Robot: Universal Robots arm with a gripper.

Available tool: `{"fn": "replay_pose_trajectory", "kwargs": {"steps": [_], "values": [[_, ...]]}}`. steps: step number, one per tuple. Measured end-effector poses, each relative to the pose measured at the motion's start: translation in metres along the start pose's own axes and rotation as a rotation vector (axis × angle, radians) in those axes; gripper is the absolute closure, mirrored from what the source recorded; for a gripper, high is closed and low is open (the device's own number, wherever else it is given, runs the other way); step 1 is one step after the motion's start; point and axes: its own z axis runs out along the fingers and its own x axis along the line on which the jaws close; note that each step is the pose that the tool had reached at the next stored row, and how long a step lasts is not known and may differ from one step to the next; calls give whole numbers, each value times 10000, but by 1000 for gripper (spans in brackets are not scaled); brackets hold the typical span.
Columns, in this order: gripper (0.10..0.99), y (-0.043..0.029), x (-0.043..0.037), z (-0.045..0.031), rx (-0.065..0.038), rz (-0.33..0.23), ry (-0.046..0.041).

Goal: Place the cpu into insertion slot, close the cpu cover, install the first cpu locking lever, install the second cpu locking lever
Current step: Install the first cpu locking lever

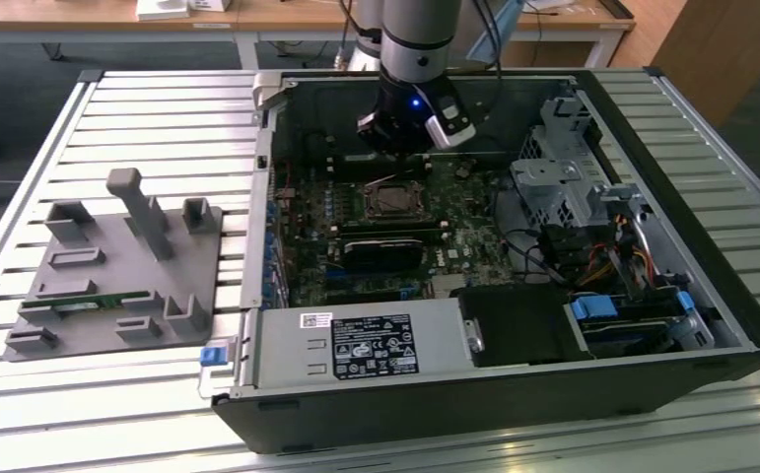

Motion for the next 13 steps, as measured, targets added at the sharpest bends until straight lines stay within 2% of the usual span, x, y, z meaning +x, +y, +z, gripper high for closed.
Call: {"fn": "replay_pose_trajectory", "kwargs": {"steps": [4,13], "values": [[980,-6,-27,49,0,0,0],[980,-18,-35,144,0,-1,0]]}}
